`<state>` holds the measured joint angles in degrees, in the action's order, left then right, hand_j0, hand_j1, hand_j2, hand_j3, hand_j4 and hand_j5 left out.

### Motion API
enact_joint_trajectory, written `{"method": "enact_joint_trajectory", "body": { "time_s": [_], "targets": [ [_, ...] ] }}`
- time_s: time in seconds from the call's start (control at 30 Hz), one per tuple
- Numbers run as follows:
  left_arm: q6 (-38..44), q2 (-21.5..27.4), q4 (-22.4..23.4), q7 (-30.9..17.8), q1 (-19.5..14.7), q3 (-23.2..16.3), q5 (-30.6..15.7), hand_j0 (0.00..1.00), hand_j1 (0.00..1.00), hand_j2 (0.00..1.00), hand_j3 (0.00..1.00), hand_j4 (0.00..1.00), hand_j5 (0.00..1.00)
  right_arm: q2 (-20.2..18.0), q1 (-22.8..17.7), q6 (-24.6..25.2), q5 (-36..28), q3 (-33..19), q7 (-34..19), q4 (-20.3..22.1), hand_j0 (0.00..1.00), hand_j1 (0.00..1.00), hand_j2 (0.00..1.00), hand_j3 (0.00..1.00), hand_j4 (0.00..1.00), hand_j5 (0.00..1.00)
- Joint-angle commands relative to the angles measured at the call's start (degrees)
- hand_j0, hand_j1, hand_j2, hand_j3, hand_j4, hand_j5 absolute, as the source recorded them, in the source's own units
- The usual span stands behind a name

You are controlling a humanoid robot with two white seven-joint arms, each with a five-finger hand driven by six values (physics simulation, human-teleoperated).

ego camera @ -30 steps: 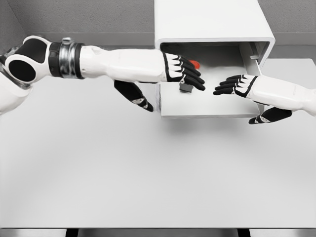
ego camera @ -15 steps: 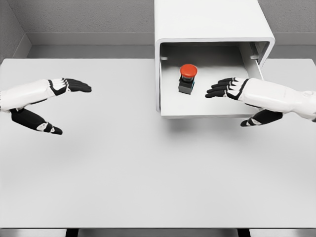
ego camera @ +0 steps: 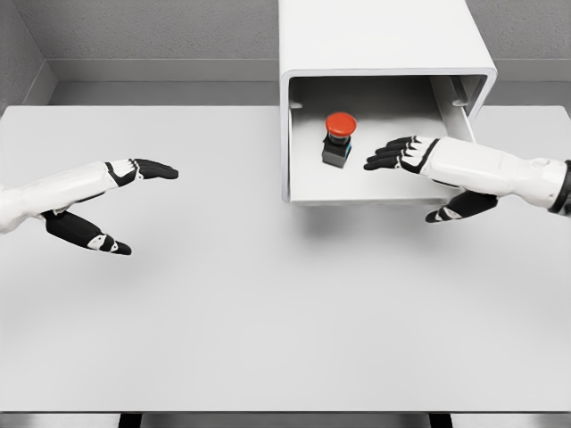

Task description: Slide open multi-storey tabletop storage cabinets and put open load switch and slide close multi-storey tabletop storage cabinets

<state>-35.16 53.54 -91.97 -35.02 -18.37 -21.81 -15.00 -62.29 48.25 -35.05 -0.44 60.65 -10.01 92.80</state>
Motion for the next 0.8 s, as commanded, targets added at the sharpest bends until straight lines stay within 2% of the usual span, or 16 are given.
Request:
{"method": "enact_joint_trajectory", "body": {
  "time_s": [0.0, 0.1, 0.13, 0.37, 0.6, 0.77],
  "targets": [
    [0.2, 0.0, 0.2, 0.0, 0.0, 0.0, -0.3, 1.0, 1.0, 1.0, 1.0, 1.0, 1.0, 0.3, 0.1, 0.1, -0.4, -0.2, -0.2, -0.7, 1.0, 1.0, 1.0, 1.0, 1.0, 1.0],
    [0.2, 0.0, 0.2, 0.0, 0.0, -0.2, -0.4, 1.0, 1.0, 1.0, 1.0, 1.0, 1.0, 0.3, 0.4, 0.1, -0.5, -0.4, -0.2, -1.2, 1.0, 1.0, 1.0, 1.0, 1.0, 1.0],
    [0.2, 0.0, 0.1, 0.0, 0.0, -0.2, -0.4, 1.0, 1.0, 1.0, 1.0, 1.0, 1.0, 2.4, 2.1, 0.1, -0.4, 0.2, -0.3, -3.0, 1.0, 1.0, 1.0, 1.0, 1.0, 1.0],
    [0.2, 0.0, 0.1, 0.0, 0.1, -0.3, -0.3, 1.0, 1.0, 1.0, 1.0, 1.0, 1.0, 3.7, 2.3, 0.1, -0.3, 0.2, -0.5, -4.6, 0.99, 0.99, 0.99, 0.99, 0.99, 0.99],
    [0.2, 0.0, 0.1, 0.0, 0.1, -0.2, -0.3, 1.0, 1.0, 1.0, 1.0, 1.0, 1.0, 7.7, 2.6, 0.1, 0.2, 0.2, -2.2, -9.1, 0.99, 0.99, 0.99, 0.99, 0.99, 0.99],
    [0.2, 0.0, 0.1, 0.0, 0.0, -0.2, -0.3, 1.0, 1.0, 1.0, 1.0, 1.0, 1.0, 8.5, 3.8, 0.1, 0.2, 0.1, -2.4, -11.1, 0.99, 0.99, 0.99, 0.99, 0.99, 0.99]
  ]
}}
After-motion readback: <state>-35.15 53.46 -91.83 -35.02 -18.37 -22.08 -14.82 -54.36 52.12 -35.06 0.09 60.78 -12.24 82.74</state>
